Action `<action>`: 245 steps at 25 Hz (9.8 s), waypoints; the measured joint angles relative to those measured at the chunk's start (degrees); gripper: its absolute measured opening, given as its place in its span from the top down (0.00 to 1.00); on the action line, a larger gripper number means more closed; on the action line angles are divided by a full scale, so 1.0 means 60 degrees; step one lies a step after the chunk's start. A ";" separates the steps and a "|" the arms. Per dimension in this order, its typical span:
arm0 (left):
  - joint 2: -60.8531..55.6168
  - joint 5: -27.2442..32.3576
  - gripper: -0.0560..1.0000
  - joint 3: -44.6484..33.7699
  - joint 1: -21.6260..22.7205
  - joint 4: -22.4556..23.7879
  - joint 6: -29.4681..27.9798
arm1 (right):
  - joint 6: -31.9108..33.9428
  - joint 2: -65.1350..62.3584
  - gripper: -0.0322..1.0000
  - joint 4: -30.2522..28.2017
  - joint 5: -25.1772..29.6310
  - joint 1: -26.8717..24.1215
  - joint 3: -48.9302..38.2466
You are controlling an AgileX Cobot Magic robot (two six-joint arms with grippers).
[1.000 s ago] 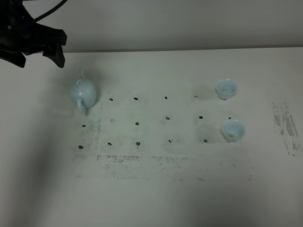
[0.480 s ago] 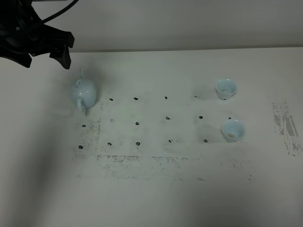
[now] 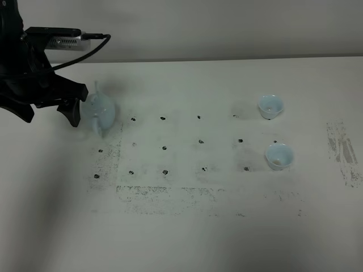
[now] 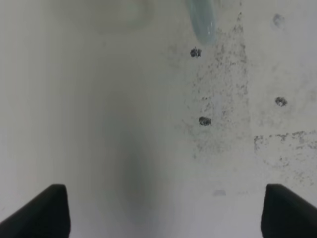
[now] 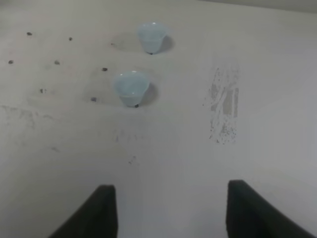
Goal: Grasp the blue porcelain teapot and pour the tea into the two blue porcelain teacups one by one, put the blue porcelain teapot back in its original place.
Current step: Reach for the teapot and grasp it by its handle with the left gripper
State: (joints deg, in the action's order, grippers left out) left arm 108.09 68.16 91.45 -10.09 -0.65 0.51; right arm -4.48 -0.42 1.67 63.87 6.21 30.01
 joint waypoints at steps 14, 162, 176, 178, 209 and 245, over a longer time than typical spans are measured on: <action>0.2499 0.0031 0.24 0.2005 0.0008 -0.0159 0.0029 | 0.0000 0.0000 0.52 0.0000 0.0000 0.0000 0.0000; 0.3947 -0.0453 0.56 0.2762 0.0028 -0.1229 0.0758 | 0.0001 0.0000 0.52 -0.0009 0.0000 0.0000 0.0000; 0.3947 -0.0380 0.56 0.2762 0.0028 -0.1233 0.0595 | 0.0001 0.0000 0.52 -0.0009 0.0000 0.0000 0.0000; 0.3947 -0.0465 0.56 0.2762 0.0028 -0.1233 0.0558 | 0.0001 0.0000 0.52 -0.0009 0.0000 0.0000 0.0000; 0.3947 -0.0582 0.68 0.2762 0.0028 -0.1048 0.0278 | 0.0001 0.0000 0.52 -0.0009 0.0000 0.0000 0.0000; 0.3910 -0.0480 0.88 0.2762 0.0028 -0.0488 0.1660 | 0.0001 0.0000 0.52 -0.0009 0.0000 0.0000 0.0000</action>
State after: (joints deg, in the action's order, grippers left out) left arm 131.54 65.28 108.02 -9.92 -3.58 10.47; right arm -4.47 -0.42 1.62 63.87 6.21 30.01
